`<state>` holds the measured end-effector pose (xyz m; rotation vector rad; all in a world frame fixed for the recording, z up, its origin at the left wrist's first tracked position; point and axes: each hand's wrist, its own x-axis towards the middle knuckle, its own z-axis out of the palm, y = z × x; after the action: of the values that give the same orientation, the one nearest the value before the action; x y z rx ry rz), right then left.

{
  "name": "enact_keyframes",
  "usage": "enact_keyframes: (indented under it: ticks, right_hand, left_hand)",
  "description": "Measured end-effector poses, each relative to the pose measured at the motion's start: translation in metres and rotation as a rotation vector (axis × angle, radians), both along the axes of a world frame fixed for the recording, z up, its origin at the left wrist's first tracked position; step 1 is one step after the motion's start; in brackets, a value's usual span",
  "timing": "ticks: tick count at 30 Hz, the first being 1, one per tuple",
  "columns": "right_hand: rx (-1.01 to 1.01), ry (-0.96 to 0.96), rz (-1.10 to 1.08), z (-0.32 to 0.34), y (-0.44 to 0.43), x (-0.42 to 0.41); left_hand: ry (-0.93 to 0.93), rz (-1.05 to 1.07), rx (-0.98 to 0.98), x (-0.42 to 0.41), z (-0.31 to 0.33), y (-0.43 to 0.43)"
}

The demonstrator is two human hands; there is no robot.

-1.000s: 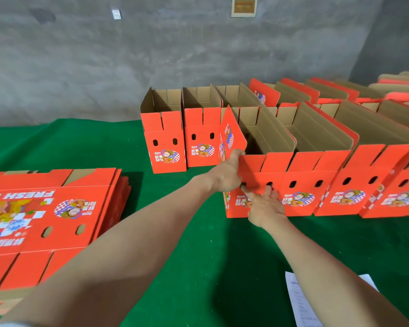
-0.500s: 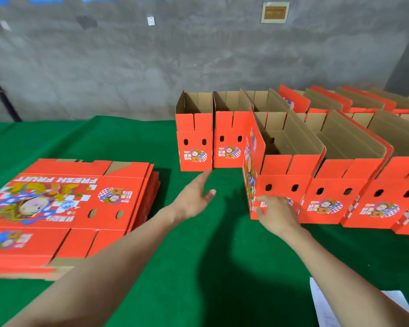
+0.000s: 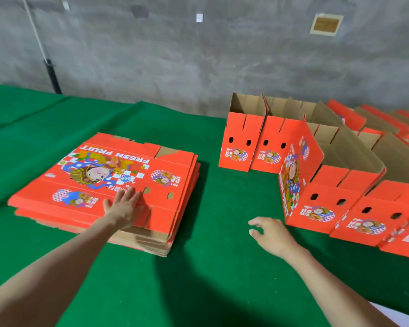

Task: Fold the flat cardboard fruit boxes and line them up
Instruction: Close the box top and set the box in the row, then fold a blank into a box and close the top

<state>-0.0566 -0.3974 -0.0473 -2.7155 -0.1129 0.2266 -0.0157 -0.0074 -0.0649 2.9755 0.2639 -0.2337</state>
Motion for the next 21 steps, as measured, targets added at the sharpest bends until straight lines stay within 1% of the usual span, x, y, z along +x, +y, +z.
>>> enact_keyframes:
  ticks: [3, 5, 6, 8, 9, 10, 11, 13, 15, 17, 21]
  right_hand:
    - [0.004, 0.034, 0.016, -0.006, 0.023, -0.003]
    - [-0.001, 0.075, 0.023, -0.013, 0.035, -0.008]
    - [-0.002, 0.100, 0.025, -0.018, 0.040, -0.011]
    - [0.003, 0.145, 0.019, -0.026, 0.049, -0.016]
    - [0.009, 0.164, 0.007, -0.029, 0.053, -0.019]
    - [0.018, 0.181, -0.009, -0.033, 0.058, -0.020]
    - [0.029, 0.195, -0.027, -0.036, 0.063, -0.021]
    - [0.070, 0.217, -0.066, -0.040, 0.073, -0.022]
    - [0.175, 0.224, -0.126, -0.044, 0.085, -0.023]
    - [0.338, 0.224, -0.243, -0.048, 0.096, -0.023]
    - [0.761, 0.235, -0.642, -0.044, 0.101, -0.017]
  left_hand:
    - [-0.078, -0.062, 0.049, -0.029, -0.012, -0.016]
    - [-0.155, -0.159, 0.101, -0.051, -0.018, -0.030]
    - [-0.208, -0.204, 0.082, -0.060, -0.019, -0.034]
    - [-0.284, -0.234, -0.059, -0.069, -0.018, -0.034]
    - [-0.322, -0.224, -0.113, -0.068, -0.018, -0.031]
    - [-0.346, -0.198, -0.128, -0.065, -0.017, -0.027]
    - [-0.343, -0.146, -0.127, -0.062, -0.016, -0.022]
    - [-0.273, -0.043, -0.127, -0.056, -0.021, -0.012]
    - [-0.149, -0.048, -0.030, -0.059, -0.028, -0.011]
    - [-0.131, -0.079, 0.008, -0.073, -0.038, -0.018]
    - [-0.231, -0.086, -0.123, -0.096, -0.045, -0.022]
